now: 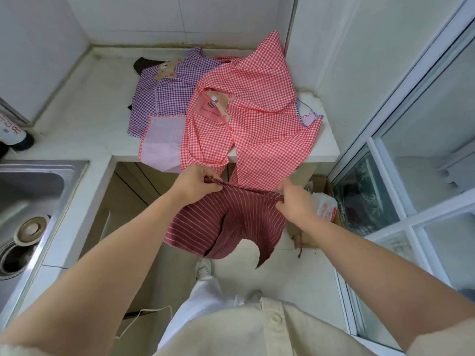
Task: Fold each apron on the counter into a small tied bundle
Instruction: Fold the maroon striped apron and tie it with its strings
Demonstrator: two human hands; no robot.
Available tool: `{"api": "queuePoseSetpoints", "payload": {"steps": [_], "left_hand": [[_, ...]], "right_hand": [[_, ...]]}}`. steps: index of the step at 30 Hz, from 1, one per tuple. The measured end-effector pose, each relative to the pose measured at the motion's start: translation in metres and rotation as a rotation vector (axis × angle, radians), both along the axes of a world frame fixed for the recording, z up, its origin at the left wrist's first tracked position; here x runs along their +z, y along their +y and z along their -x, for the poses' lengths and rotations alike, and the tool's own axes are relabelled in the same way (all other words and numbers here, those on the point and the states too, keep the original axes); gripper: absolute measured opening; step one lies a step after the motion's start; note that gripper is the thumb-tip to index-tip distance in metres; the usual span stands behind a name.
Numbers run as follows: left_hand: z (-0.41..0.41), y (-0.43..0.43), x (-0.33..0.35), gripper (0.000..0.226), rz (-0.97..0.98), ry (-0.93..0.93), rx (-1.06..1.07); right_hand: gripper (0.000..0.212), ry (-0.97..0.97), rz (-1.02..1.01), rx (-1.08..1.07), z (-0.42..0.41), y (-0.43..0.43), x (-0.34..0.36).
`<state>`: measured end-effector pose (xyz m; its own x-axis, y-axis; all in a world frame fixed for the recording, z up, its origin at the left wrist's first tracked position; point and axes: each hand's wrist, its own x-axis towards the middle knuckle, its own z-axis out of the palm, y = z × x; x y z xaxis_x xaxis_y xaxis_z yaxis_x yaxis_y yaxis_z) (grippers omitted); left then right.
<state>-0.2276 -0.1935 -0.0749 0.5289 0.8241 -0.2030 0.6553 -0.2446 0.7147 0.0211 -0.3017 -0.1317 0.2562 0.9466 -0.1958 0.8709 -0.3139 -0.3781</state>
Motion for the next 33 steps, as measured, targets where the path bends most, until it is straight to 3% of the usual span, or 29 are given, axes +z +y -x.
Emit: {"api": "queuePoseSetpoints", "payload": {"steps": [2, 4, 5, 8, 10, 16, 23, 28, 33], "left_hand": [[0.003, 0.005, -0.001, 0.014, -0.030, 0.069, -0.004], [0.008, 0.011, 0.001, 0.018, -0.053, 0.119, -0.001], [0.011, 0.015, 0.002, 0.020, -0.072, 0.131, 0.015], [0.016, 0.028, 0.006, 0.023, -0.130, 0.179, 0.081], [0.017, 0.039, 0.008, 0.020, -0.153, 0.214, 0.136], [0.010, 0.082, 0.026, 0.015, -0.248, 0.044, 0.292], [0.018, 0.175, 0.037, 0.016, -0.323, -0.062, 0.308], [0.030, 0.271, 0.037, 0.018, -0.368, -0.011, 0.288], [0.040, 0.366, 0.026, 0.023, -0.381, 0.195, 0.281]], "right_hand": [[0.009, -0.013, 0.062, 0.036, -0.010, 0.003, 0.003], [0.013, 0.026, 0.031, 0.065, -0.023, 0.008, 0.008], [0.015, 0.110, 0.005, 0.067, -0.028, 0.012, 0.012], [0.020, 0.624, 0.000, -0.011, -0.032, 0.026, 0.031], [0.020, 0.785, -0.029, -0.049, -0.027, 0.044, 0.042], [0.021, 0.467, -0.335, 0.027, -0.008, 0.119, 0.075], [0.022, 0.273, -0.345, 0.113, -0.010, 0.239, 0.101], [0.026, 0.224, -0.318, 0.138, 0.005, 0.335, 0.104], [0.027, 0.187, -0.304, 0.113, 0.018, 0.419, 0.092]]}}
